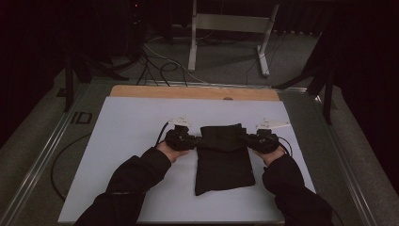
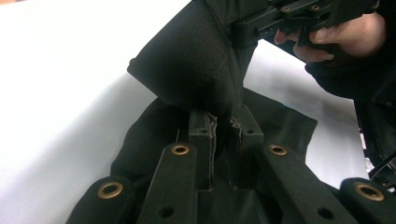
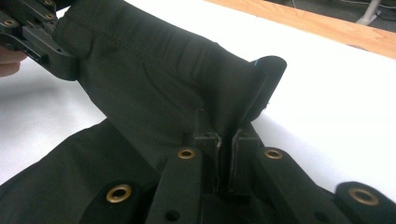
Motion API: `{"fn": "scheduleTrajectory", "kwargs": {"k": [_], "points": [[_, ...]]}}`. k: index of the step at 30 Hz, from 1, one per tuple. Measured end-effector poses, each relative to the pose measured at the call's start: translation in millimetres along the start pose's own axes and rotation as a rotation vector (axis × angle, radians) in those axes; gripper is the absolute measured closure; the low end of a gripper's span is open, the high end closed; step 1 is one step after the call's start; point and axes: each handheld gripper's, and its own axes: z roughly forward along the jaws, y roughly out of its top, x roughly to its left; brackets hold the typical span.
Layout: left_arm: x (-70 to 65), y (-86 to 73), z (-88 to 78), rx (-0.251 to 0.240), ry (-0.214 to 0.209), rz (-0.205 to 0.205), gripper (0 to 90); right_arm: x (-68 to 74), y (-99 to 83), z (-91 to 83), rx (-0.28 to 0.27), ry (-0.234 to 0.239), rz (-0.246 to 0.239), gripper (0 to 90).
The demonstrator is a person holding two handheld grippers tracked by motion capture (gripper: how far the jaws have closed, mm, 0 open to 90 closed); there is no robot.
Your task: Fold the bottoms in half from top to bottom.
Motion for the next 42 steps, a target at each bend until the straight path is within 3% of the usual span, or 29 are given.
{"fn": "scheduleTrajectory", "kwargs": {"k": [14,32,42], "points": [[-18.5,-7.5,-5.2,0.018,-0.024,0.003,81.9,13.9,-12.3,-15.1,-0.001,0.026,0.003,85.4],[-31.5,-29.5,-4.6,0.024,-0.035,-0.032,81.8,32.5,-28.6,-26.5,0.026,0.041,0.027,85.3],[-33.3,-45.3,3.6,0.030,-0.033,-0.081,81.7,37.1,-42.8,-23.8,0.064,0.031,0.064,85.3]]}}
